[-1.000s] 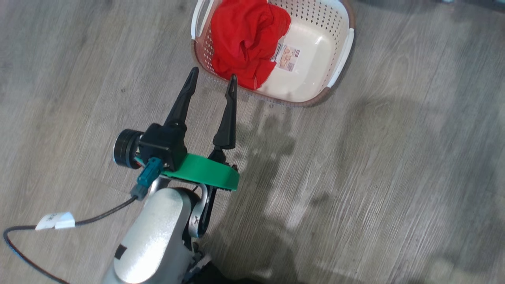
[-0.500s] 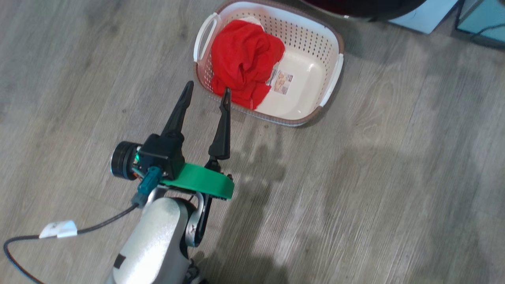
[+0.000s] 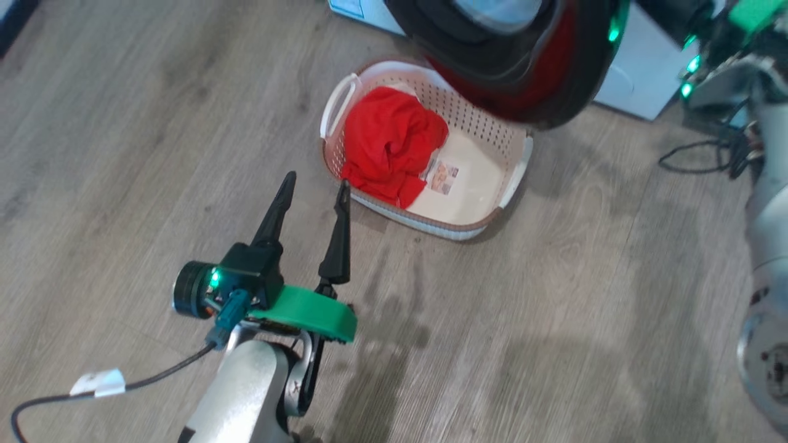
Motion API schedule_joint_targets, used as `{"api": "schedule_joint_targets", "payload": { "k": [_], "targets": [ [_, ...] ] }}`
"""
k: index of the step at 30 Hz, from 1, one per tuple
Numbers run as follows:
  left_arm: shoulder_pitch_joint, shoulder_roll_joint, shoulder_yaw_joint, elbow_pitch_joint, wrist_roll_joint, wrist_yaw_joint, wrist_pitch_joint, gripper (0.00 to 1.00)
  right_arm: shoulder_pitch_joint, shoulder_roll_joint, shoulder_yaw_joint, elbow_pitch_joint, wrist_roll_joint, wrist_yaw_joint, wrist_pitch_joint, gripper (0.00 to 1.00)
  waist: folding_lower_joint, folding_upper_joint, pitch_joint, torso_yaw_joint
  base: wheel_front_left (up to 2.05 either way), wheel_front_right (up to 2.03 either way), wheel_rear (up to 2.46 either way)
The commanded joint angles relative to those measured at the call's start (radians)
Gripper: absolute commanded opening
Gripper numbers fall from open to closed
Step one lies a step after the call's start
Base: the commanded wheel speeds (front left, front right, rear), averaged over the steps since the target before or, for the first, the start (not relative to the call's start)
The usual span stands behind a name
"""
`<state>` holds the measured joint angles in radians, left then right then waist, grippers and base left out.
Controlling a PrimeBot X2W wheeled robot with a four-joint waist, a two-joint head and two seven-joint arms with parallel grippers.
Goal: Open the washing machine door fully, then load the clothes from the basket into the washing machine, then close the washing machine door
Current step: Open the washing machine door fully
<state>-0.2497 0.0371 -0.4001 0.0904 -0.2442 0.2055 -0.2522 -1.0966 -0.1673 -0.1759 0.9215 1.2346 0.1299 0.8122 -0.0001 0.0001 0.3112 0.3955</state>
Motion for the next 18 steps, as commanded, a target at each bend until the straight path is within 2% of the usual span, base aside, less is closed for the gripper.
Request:
{"api": "schedule_joint_targets", "payload": {
  "k": [1, 13, 18],
  "targets": [
    [-0.004, 0.013, 0.041, -0.026, 0.014, -0.002, -0.01, 1.0, -0.013, 0.028, 0.015, -0.041, 0.011, 0.001, 0.013, 0.0, 0.0001, -0.0001, -0.02, 0.01, 0.0, 0.0, 0.0],
    [0.057, 0.013, 0.073, -0.027, 0.022, -0.004, -0.01, 1.0, 0.131, 0.102, 0.062, -0.105, 0.069, 0.001, 0.036, 0.0, 0.0001, -0.0001, -0.098, 0.06, 0.0, 0.0, 0.0],
    [0.067, 0.013, 0.087, -0.024, 0.021, -0.002, -0.01, 1.0, 0.182, 0.116, 0.116, -0.135, 0.119, 0.001, 0.043, 0.0, 0.0001, -0.0001, -0.114, 0.085, 0.0, 0.0, 0.0]
  ]
}}
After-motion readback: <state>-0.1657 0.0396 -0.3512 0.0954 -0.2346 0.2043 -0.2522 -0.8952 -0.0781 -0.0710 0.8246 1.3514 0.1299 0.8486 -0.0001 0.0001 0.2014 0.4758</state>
